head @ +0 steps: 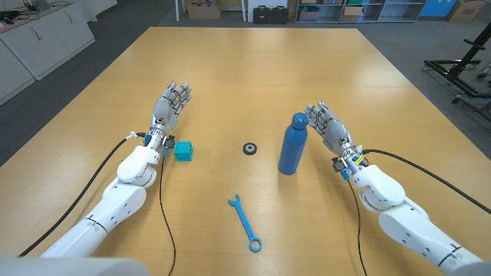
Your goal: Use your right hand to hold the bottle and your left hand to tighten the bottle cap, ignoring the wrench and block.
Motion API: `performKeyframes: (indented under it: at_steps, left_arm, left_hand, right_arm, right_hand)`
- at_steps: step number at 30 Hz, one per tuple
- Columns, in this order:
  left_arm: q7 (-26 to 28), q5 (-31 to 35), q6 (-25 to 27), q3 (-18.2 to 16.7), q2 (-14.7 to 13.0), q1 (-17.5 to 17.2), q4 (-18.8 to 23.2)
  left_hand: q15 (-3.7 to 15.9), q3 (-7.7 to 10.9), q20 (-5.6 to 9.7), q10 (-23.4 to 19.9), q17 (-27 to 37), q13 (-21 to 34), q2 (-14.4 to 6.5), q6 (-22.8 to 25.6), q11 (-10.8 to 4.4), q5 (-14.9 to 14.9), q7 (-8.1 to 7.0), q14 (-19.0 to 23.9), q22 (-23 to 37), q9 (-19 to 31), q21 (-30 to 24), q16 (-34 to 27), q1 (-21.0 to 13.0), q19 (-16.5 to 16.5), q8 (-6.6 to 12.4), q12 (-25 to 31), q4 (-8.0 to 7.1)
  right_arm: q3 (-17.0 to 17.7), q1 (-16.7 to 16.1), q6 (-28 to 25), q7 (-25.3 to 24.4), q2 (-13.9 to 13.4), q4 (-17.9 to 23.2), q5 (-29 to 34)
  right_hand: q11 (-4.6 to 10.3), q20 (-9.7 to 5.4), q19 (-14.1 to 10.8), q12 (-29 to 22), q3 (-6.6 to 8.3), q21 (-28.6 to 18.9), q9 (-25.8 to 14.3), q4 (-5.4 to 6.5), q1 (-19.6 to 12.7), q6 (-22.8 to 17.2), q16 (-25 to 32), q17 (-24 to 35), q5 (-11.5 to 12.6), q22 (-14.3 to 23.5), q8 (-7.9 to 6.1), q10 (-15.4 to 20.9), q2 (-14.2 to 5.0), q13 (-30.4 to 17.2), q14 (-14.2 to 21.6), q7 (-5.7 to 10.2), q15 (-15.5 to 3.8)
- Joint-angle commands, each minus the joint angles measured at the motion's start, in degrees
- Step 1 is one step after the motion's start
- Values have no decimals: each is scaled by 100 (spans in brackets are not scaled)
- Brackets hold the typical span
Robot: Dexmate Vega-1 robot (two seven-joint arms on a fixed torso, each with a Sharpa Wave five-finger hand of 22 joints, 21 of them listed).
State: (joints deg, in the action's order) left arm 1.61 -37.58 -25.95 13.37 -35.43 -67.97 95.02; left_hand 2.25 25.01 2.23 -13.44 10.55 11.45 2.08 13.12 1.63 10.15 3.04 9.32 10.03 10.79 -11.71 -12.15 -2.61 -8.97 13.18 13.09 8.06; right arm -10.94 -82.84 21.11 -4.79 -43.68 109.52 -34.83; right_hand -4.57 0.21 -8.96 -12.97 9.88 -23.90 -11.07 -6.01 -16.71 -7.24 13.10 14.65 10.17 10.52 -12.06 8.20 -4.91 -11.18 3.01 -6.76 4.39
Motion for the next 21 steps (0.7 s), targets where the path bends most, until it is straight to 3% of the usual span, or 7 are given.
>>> performKeyframes:
  at_steps: [1,5,7,16,21]
  left_arm:
    - [-85,-32,63,84,53,125,-106]
    - [-95,-25,83,93,44,167,-102]
    - [-78,5,96,93,28,175,-89]
    - [10,0,252,63,-41,177,-17]
    - [-8,-18,305,77,-43,238,-30]
  left_hand:
    - [27,43,358,-36,8,18,-39,35,13,7,10,47,9,18,-26,10,-7,-41,-27,-2,-3]
    - [30,44,351,-38,8,18,-39,38,8,7,7,43,9,18,-18,14,-7,-25,-29,-3,-2]
    - [28,44,350,-39,8,18,-40,39,4,7,7,45,9,18,-15,15,-8,-21,-30,-4,-2]
    - [28,44,351,-54,8,18,-42,53,8,7,4,56,9,18,-4,16,-8,-5,-31,-3,-1]
    - [33,44,349,-71,9,17,-44,77,4,7,3,70,9,19,0,16,-7,-6,-26,0,-1]
  right_arm:
    - [133,-386,145,-135,18,190,144]
    - [139,-425,294,-97,52,114,265]
    - [139,-425,386,-64,59,45,358]
    - [267,-577,675,-128,28,-56,854]
    - [452,-772,551,-205,-154,128,1107]
  right_hand:
    - [43,-8,-36,-25,8,20,-27,-18,-63,41,31,-2,28,21,9,18,-13,-19,26,-26,2]
    - [42,-6,-25,-19,11,30,-28,-25,-72,53,25,-3,29,21,13,7,-12,-19,17,-20,5]
    - [55,16,41,3,21,74,-31,-83,-145,127,-6,-9,39,19,33,-45,26,-21,-45,16,25]
    - [88,71,363,113,-8,286,-48,-322,-452,451,-136,-33,126,12,85,-379,361,-30,-363,27,55]
    - [98,55,640,206,50,475,-70,-417,-824,831,-237,-56,272,7,126,-802,518,-40,-731,14,86]
